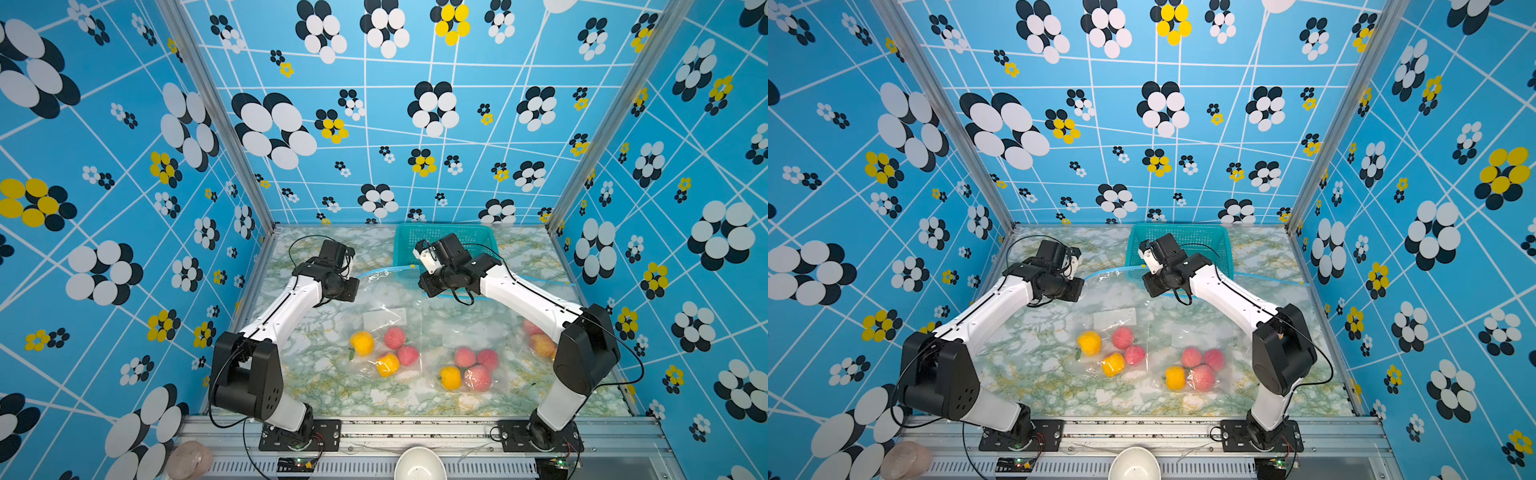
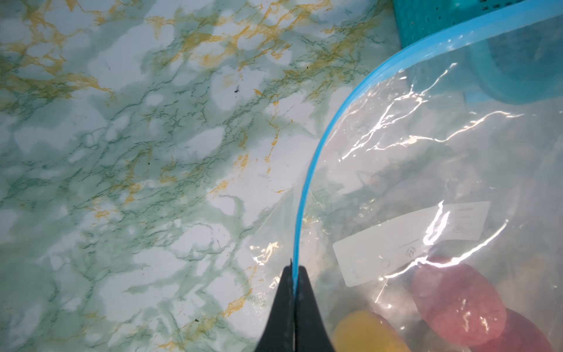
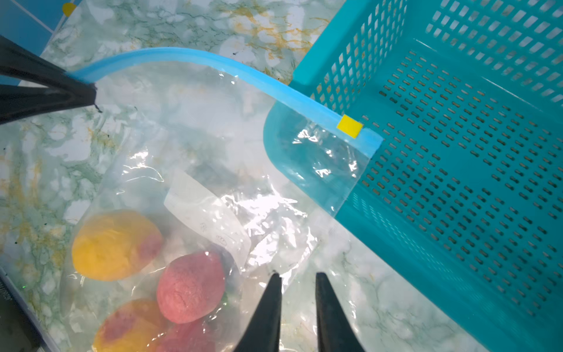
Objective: Place the peach in a zip-top bag and seal the zipper
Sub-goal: Place the zipper food storage bag at the center of the board, then reset both arms
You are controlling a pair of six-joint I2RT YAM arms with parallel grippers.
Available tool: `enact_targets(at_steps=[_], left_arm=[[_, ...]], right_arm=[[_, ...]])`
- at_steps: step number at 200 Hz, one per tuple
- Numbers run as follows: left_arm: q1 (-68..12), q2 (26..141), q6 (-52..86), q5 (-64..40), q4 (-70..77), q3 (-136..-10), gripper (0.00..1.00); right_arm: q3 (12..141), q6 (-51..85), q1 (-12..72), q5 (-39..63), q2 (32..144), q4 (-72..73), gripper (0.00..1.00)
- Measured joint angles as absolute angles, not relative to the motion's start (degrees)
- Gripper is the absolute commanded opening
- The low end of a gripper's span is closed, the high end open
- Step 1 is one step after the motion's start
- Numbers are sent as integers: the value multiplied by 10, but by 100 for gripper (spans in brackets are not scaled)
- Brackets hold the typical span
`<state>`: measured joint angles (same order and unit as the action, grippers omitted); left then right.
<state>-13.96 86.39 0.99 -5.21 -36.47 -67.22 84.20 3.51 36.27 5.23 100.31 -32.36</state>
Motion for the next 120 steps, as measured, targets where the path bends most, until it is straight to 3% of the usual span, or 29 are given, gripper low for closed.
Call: enact_targets(at_steps=[9, 24, 44, 67, 88, 107, 120], left_arm=[[-140, 861, 13, -52, -362, -672, 2], [-140, 862, 20, -48, -362, -672, 26], [-140, 862, 37, -29, -364, -672, 32], [-131, 862, 55, 6, -371, -679, 54], [-113, 858, 67, 37, -373, -698, 100], [-90, 837, 79, 58, -366, -711, 99], [-71, 814, 86, 61, -354, -711, 99]], right_arm=[[842, 40, 362, 52, 1006, -323, 23], [842, 50, 362, 53, 1010, -323, 37], [842, 67, 362, 57, 1009, -315, 47], [842, 88, 357, 56, 1006, -307, 71], [828, 99, 336, 49, 984, -291, 80], [787, 115, 298, 44, 938, -270, 99], [753, 121, 263, 39, 905, -253, 99]])
